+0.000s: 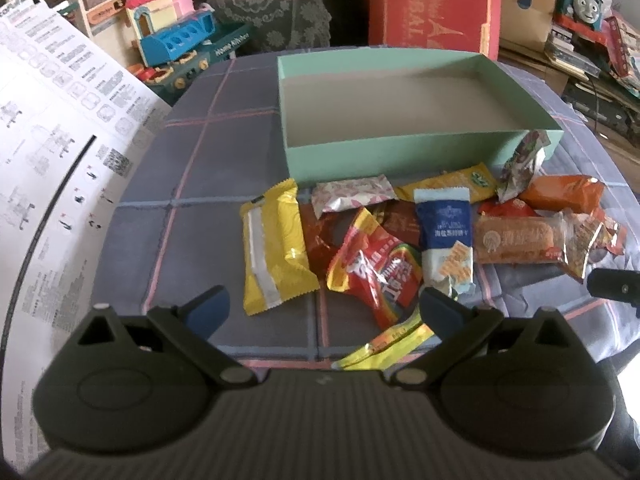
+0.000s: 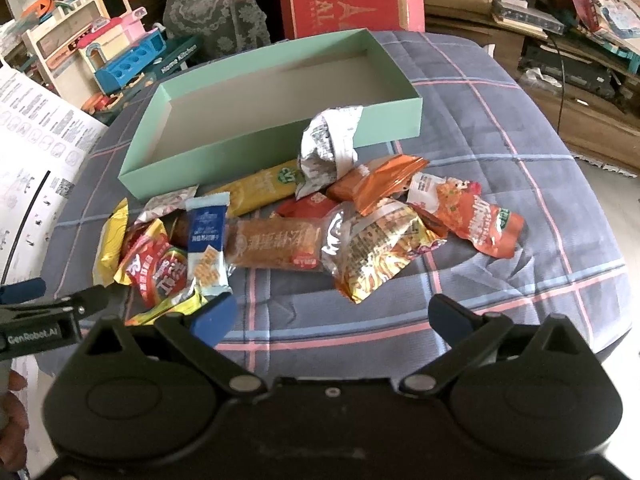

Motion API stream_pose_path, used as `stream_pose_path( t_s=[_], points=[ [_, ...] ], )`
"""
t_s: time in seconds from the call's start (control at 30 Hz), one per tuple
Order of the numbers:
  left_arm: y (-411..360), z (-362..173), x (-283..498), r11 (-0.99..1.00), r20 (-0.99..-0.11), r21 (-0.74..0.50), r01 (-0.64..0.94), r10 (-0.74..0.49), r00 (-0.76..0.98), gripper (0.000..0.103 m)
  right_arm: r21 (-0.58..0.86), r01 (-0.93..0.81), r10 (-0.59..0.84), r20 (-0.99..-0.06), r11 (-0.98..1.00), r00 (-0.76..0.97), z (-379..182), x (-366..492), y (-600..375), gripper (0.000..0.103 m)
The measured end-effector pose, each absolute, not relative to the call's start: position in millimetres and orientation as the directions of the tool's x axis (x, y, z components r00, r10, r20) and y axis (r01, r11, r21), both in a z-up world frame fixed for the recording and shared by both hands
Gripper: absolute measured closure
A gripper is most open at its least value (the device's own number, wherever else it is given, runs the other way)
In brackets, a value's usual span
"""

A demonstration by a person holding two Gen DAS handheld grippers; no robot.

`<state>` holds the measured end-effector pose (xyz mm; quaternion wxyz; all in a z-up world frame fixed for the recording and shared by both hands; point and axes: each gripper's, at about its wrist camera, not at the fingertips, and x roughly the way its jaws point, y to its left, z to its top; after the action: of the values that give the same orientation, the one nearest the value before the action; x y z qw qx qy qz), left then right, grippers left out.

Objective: Organize snacks
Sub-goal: 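Reach the left gripper toward the small yellow candy stick and grasp it, then carry the yellow candy stick with the left gripper while the right gripper grasps the blue cracker packet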

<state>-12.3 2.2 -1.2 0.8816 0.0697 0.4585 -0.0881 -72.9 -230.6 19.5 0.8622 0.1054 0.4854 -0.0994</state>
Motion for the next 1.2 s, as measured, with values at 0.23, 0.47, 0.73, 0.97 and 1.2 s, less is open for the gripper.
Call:
stream_pose_path(
  t_s=[0.23,0.47,0.73,0.97,1.2],
  points=[
    [-14.7,-23.6,-11.3,0.94,-0.853,0.043,0.337,-0.141,0.503,0.0,0.137,0.258,-0.009,-0.869,0.956,0.495,11.0,-69.4,-231.6,0.0],
    [-34.5,-46.3,-7.9,0.905,-0.873,0.015,0.426,-0.196,0.447,0.022,0.174,0.254,0.028,-0.871,0.952,0.491,4.2,-69.2,-234.3,0.0],
    [-37.3,-58.6,-6.1,0.892,-0.887,-0.1,0.441,-0.281,0.367,0.078,0.237,0.19,0.104,-0.842,0.953,0.53,0.6,-60.6,-230.0,0.014],
    [-40.8,-63.0,-2.2,0.896,-0.896,-0.094,0.435,-0.266,0.355,0.059,0.242,0.115,0.146,-0.833,0.963,0.533,-2.8,-40.2,-208.5,0.028],
    [-49.4,-71.8,0.2,0.886,-0.891,-0.111,0.451,-0.29,0.348,0.083,0.246,0.097,0.166,-0.849,0.964,0.502,-12.5,-28.0,-197.1,0.047]
  ],
)
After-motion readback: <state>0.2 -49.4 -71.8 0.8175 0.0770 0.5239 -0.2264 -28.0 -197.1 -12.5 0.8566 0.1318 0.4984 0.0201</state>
